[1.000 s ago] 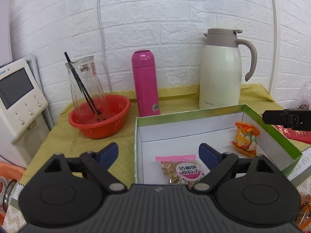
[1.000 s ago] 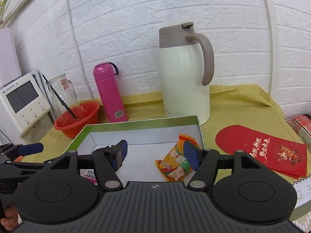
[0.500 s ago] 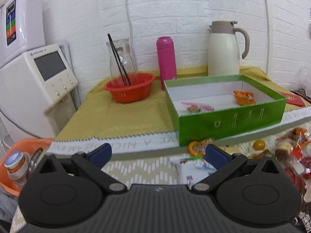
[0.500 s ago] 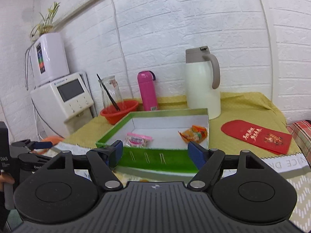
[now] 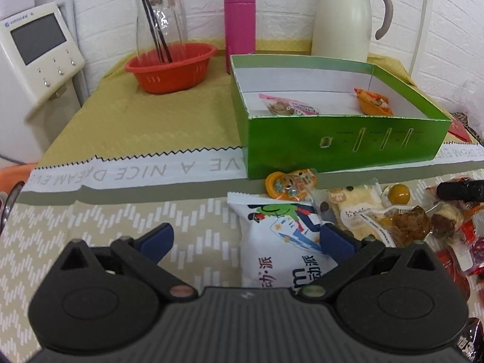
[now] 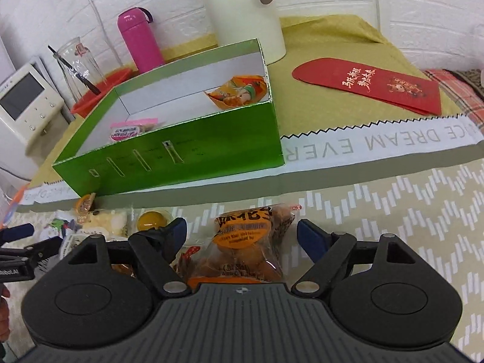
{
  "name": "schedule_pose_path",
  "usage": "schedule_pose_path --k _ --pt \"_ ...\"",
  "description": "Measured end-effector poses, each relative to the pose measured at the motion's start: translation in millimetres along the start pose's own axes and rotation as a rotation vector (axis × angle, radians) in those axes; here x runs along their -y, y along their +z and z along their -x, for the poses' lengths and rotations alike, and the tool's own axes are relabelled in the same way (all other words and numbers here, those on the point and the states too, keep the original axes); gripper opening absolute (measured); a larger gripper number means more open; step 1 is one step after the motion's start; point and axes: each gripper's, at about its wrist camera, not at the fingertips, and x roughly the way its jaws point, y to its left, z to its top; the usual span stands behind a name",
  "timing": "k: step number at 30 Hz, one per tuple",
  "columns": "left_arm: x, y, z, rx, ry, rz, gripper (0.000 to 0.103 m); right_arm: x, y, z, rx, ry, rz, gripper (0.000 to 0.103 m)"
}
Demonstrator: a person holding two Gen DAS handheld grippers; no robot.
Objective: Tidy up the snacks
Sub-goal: 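Grasp the white 'I'm' bag with the left tool while the right grasps the orange-labelled pastry bag, then carry both bags into the green box and release them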
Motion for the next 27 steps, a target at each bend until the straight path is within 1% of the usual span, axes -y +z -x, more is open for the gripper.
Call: schedule_pose_path --k 3,5,7,8,9,10,12,13,15,19,21,25,27 --pt "-3 -2 3 0.003 0.003 -0.013 0.103 1 1 2 -0.019 0.018 0.020 0.103" --pt "-5 -4 5 -0.014 -0.022 -0.009 0.103 3 2 2 -0.026 0.026 0.029 0.103" --pt "-5 -5 4 -0.033 -0.070 0.008 0.102 2 3 1 -0.026 0.005 0.057 0.103" --pt "-4 -5 2 -0.039 -0.075 0.011 0.101 1 4 1 -0.024 -0.019 0.074 0.103" --pt "-2 -6 -1 -0.048 -0.074 0.015 0.091 -2 4 1 -0.025 -0.039 0.099 0.095" --pt "0 -7 -4 -0.062 -0.087 0.031 0.086 -2 4 1 -0.029 -0.036 0.106 0.091" --pt "2 -8 -1 -0.032 -0.092 0.047 0.061 -3 3 3 -0.034 -0.036 0.118 0.086" --pt "2 -7 0 -0.040 -0.097 0.058 0.061 -3 2 5 -0.032 -0.036 0.126 0.082" --pt "0 -7 2 -0.034 -0.101 0.071 0.058 -2 -2 8 -0.021 -0.038 0.133 0.080" --pt "-11 -12 15 0.010 -0.098 0.111 0.057 4 -6 20 0.028 -0.044 0.097 0.079" --pt "-17 -13 26 0.034 -0.091 0.124 0.057 7 -6 30 0.059 -0.025 0.067 0.078" --pt "-13 -16 62 0.121 -0.016 0.097 0.057 3 -5 61 0.165 0.026 0.025 0.078" --pt "-5 -22 81 0.154 0.039 0.107 0.057 -4 -10 77 0.217 0.042 0.011 0.078"
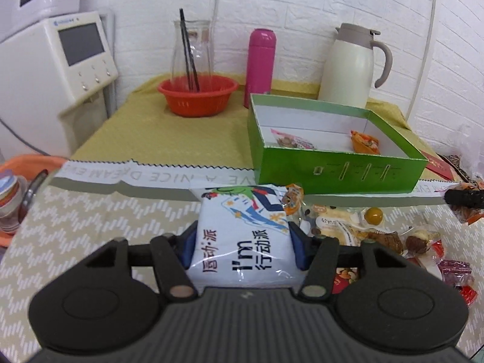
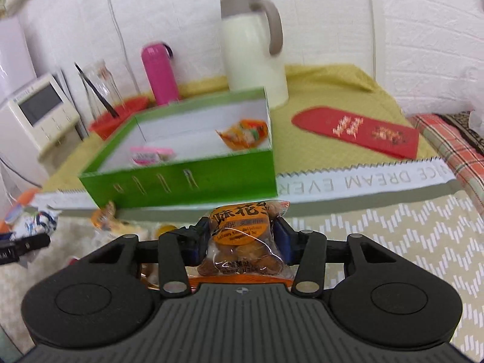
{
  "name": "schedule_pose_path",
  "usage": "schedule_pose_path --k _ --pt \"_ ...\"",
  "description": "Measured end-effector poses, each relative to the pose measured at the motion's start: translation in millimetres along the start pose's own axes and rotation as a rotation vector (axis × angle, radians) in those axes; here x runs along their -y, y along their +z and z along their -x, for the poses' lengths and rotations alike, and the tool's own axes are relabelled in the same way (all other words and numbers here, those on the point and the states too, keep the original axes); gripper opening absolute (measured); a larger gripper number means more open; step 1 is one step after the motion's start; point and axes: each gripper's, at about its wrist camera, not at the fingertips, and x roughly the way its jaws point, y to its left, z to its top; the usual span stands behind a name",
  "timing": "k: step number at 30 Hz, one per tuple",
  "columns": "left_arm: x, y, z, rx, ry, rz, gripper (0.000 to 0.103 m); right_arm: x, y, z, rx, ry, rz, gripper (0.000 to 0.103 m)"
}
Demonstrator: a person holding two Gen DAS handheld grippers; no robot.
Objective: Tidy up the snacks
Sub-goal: 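Carry both bags into the green box and release them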
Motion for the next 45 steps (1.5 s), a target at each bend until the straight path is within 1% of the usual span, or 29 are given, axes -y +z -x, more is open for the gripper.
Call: schedule_pose_path --k 3,5,7,11,16,19,24,27,29,32,33,36,39,43,45 --pt "15 -8 20 0.038 0.025 -0.025 0.057 -20 -10 27 0.071 0.028 0.017 0.078" --pt "26 -12 25 0.047 0.026 -0.047 0.057 -35 -17 39 0.089 0.044 0.043 0.078" --pt "34 -14 27 0.045 0.023 -0.072 0.057 -46 -22 46 0.094 0.071 0.059 0.078" --pt "42 -16 29 0.045 0.011 -0.075 0.057 -64 -26 53 0.096 0.098 0.106 0.078" --pt "44 -13 35 0.065 0.020 -0.087 0.057 -66 -22 53 0.092 0.115 0.106 0.079" --pt "41 -9 30 0.067 0.018 -0.072 0.057 -64 -23 48 0.086 0.099 0.108 0.079" --pt "39 -7 13 0.047 0.010 -0.067 0.057 -54 -32 25 0.027 0.103 0.083 0.079" --pt "41 5 0 0.044 0.002 -0.071 0.057 -46 -26 10 -0.002 0.124 0.047 0.079" --pt "45 22 -9 0.066 0.008 -0.081 0.057 -43 -8 2 0.019 0.131 0.025 0.079" --pt "53 59 -34 0.104 0.007 -0.106 0.058 -43 34 -16 0.103 0.096 0.069 0.079" --pt "56 73 -49 0.103 0.003 -0.115 0.058 -43 47 -26 0.114 0.083 0.068 0.079" --pt "62 99 -91 0.075 -0.020 -0.127 0.058 -37 76 -67 0.102 0.065 0.045 0.079" --pt "66 103 -121 0.049 -0.009 -0.146 0.058 -27 84 -101 0.080 0.020 0.033 0.079" --pt "64 101 -143 0.018 -0.006 -0.138 0.061 -16 83 -126 0.056 -0.007 0.018 0.079" --pt "64 99 -148 0.021 -0.019 -0.142 0.069 -11 81 -132 0.053 -0.001 0.003 0.082"
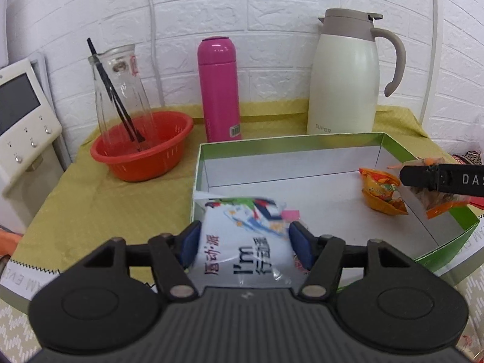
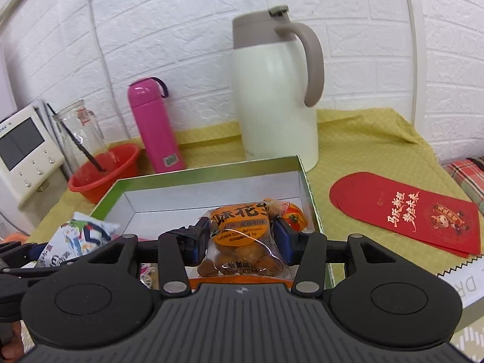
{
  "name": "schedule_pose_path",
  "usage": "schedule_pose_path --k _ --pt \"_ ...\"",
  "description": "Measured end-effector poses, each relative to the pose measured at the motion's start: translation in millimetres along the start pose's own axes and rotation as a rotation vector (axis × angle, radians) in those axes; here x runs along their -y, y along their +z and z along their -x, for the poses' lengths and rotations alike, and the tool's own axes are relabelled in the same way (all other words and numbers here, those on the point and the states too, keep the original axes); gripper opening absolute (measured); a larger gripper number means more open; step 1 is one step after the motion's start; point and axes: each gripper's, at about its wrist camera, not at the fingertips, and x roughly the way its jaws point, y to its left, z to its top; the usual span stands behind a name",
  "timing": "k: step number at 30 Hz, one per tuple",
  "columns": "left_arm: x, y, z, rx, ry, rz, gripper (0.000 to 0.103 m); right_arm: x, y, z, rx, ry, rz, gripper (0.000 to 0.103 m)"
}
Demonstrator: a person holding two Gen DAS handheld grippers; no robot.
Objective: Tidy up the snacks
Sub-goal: 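Carry both bags into the green box and release them, then grasp a clear snack packet with the left tool while the right grasps a wrapped pastry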
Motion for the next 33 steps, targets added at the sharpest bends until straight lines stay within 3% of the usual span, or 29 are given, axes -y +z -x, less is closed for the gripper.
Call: schedule_pose_path --k 2,4,10,11,12,15,19,21,33 --pt "4 0 0 0.005 0.004 -0.028 0.072 5 0 -5 -0.019 0.004 -0.016 0.086" --pt "10 1 2 0.019 0.032 -0.073 0.075 8 -2 -2 -0.009 0.005 -0.026 0.103" --pt "6 -5 40 0.076 0.041 -0.084 0.080 6 -2 50 0.079 0.047 0.045 0.103" --pt "4 -9 49 0.077 0.027 -0.073 0.086 5 -5 63 0.077 0.056 0.053 0.103" --pt "3 -13 58 0.078 0.012 -0.062 0.101 5 -9 74 0.068 0.058 0.057 0.103" --pt "2 -30 87 0.080 -0.060 -0.035 0.103 3 -31 101 -0.007 0.073 0.067 0.103" --pt "9 -51 106 -0.010 -0.106 -0.004 0.103 -4 -64 101 -0.197 0.054 0.059 0.103" --pt "13 -61 108 -0.049 -0.080 0.010 0.103 -8 -79 96 -0.265 0.038 0.068 0.103" --pt "27 -81 83 -0.260 -0.146 0.134 0.103 -22 -98 74 -0.363 -0.029 0.170 0.103"
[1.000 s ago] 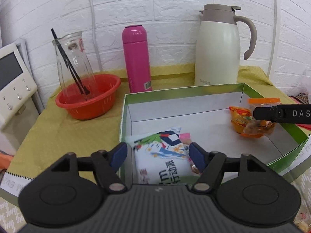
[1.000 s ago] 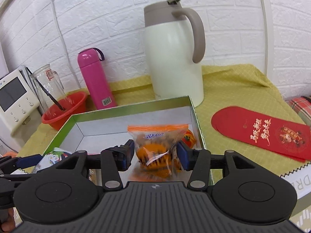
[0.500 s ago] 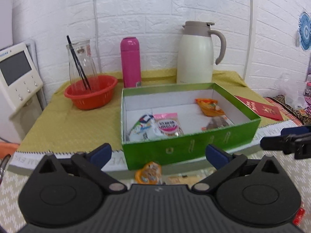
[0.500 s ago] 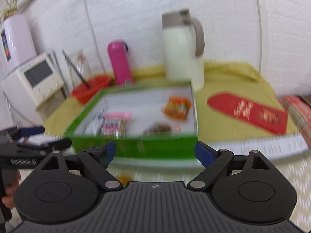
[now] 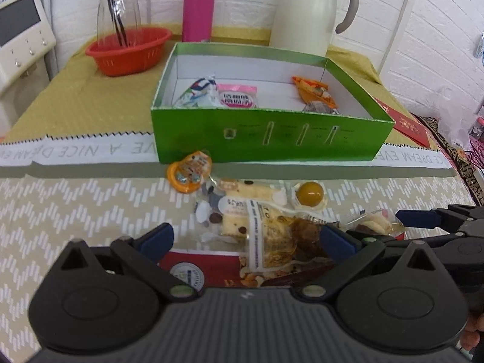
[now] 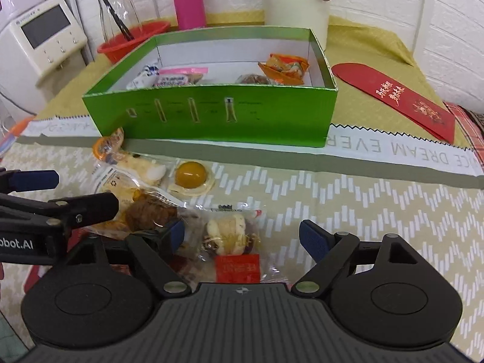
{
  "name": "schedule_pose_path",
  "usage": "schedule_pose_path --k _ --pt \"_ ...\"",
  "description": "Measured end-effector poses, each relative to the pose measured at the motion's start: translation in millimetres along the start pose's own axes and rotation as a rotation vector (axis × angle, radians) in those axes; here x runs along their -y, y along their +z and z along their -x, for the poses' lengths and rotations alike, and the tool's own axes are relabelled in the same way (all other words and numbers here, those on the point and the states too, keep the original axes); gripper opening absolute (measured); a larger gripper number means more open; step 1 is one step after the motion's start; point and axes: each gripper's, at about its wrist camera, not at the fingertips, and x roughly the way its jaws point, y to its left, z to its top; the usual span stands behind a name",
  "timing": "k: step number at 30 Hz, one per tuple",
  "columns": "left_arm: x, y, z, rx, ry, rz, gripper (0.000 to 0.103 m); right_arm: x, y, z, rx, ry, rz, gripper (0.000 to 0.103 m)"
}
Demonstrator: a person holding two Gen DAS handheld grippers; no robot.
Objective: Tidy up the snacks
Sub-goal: 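Grasp a clear snack packet with the left tool while the right grasps a wrapped pastry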
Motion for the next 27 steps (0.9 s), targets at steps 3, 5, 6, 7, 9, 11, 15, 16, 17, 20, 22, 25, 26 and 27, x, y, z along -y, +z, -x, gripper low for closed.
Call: schedule_pose_path --k 3,5,6,7,9,11,15,16,17,20,22,25,26,27 --pt "0 -3 -10 -0.036 -0.057 0.052 0.103 4 -4 -1 0.002 -0.010 0.037 0.101" --pt "2 -4 -14 -0.032 -0.060 0.076 0.103 5 -6 2 0.005 -0.012 0.077 0.096" --pt "2 -4 -15 -0.026 -0.061 0.092 0.103 6 -7 2 0.008 -0.008 0.084 0.094" --pt "2 -3 -15 -0.025 -0.073 0.104 0.103 7 -8 3 0.011 -0.004 0.086 0.093" --pt "4 -1 -18 -0.034 -0.079 0.120 0.103 8 -10 5 0.019 0.004 0.086 0.091" --pt "7 1 -18 -0.041 -0.087 0.131 0.102 8 -11 6 0.028 0.008 0.093 0.091" --pt "18 0 -15 -0.048 -0.140 0.112 0.061 7 -12 6 0.038 0.007 0.097 0.091" --pt "22 1 -14 -0.060 -0.151 0.101 0.059 7 -12 6 0.040 0.008 0.095 0.090" --pt "26 1 -14 -0.068 -0.167 0.093 0.046 7 -13 7 0.041 0.009 0.090 0.089" --pt "40 0 -10 -0.046 -0.187 0.040 0.029 9 -15 9 0.049 0.016 0.076 0.086" --pt "45 -3 -8 -0.021 -0.172 0.015 0.029 11 -16 12 0.061 0.021 0.062 0.084" --pt "41 -5 -5 0.000 -0.183 0.038 0.028 13 -18 17 0.087 0.020 0.048 0.082" --pt "39 -5 -4 0.006 -0.188 0.045 0.028 13 -18 19 0.097 0.012 0.050 0.082" --pt "36 -5 -3 0.015 -0.190 0.063 0.028 13 -18 21 0.106 0.009 0.053 0.081"
